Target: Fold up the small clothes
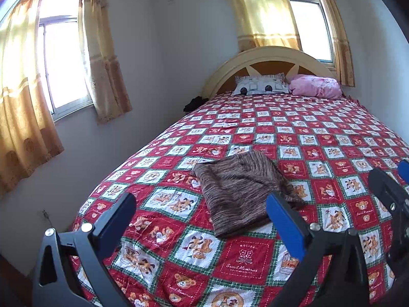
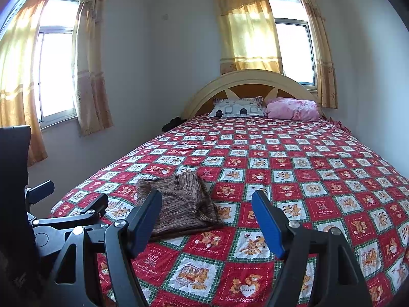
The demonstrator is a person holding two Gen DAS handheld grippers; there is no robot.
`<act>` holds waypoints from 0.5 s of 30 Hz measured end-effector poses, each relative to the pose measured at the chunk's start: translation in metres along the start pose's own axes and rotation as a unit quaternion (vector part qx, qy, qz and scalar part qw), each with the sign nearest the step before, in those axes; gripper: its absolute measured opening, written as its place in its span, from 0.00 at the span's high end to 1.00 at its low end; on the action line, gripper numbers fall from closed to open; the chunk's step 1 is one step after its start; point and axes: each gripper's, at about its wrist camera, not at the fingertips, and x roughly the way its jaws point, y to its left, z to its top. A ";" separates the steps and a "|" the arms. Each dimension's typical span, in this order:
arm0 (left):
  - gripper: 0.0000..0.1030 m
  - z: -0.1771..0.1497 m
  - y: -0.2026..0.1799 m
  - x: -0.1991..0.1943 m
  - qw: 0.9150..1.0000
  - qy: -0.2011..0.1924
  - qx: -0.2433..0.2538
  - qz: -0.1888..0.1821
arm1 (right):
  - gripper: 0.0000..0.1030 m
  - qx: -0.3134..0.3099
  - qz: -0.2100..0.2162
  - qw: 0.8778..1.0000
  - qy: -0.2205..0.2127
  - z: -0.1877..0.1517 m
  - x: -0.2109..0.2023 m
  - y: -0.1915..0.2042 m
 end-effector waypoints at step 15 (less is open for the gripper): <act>0.00 -0.001 0.007 0.012 0.996 0.035 -0.036 -0.069 | 0.29 0.005 0.000 1.000 0.009 -0.006 0.005 0.000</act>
